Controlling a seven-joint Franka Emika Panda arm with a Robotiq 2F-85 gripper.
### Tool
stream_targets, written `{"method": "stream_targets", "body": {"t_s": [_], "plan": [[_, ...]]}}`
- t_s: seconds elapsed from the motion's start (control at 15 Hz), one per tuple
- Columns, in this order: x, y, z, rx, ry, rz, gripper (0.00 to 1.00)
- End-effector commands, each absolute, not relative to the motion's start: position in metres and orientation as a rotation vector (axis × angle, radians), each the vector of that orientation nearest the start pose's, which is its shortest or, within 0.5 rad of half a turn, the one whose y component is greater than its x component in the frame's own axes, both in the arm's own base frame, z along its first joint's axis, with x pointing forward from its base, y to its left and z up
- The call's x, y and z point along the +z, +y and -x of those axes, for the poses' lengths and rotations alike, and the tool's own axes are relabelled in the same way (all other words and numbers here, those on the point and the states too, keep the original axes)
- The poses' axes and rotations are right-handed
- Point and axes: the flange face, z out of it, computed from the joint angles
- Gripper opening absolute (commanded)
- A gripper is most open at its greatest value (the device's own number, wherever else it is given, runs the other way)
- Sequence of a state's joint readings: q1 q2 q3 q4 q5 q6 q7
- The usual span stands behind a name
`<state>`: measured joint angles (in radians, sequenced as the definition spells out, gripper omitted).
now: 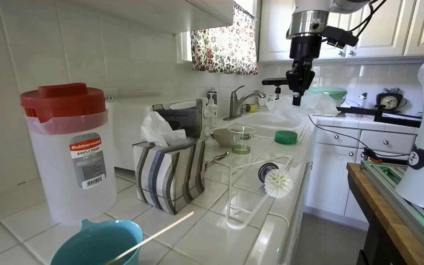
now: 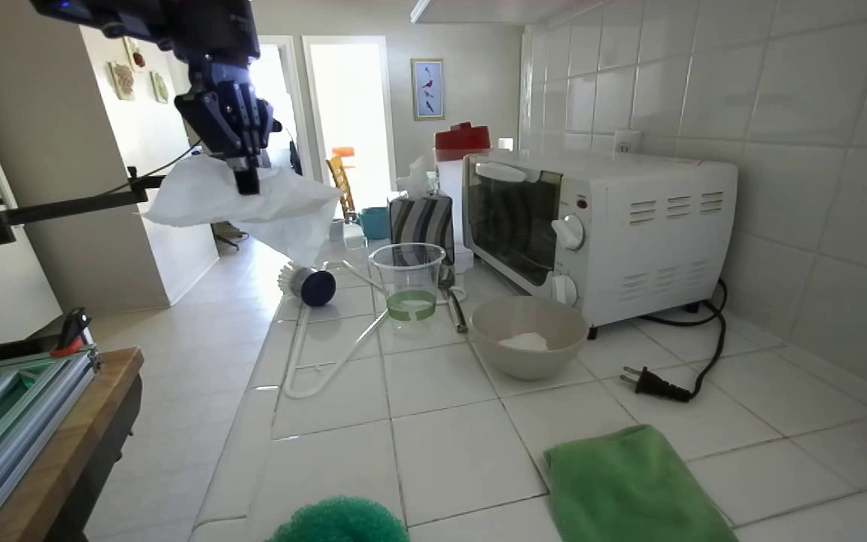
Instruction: Use the white napkin to wipe the top of the oven.
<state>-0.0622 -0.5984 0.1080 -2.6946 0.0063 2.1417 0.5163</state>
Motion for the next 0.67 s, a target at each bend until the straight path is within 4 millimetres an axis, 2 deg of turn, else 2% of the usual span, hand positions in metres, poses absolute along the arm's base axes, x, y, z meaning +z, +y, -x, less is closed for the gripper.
{"method": "stream_targets", "body": {"t_s": [0.0, 0.07, 0.13, 0.4, 0.6], "plan": [[0.406, -0.010, -0.345, -0.173, 0.780, 3.099, 0.00], [0.402, -0.018, -0.346, -0.195, 0.786, 3.107, 0.00], [0.406, -0.026, -0.358, -0.227, 0.777, 3.116, 0.00], [0.405, -0.051, -0.369, -0.391, 0.727, 3.145, 0.00], [0.397, -0.071, -0.375, -0.427, 0.713, 3.138, 0.00]]}}
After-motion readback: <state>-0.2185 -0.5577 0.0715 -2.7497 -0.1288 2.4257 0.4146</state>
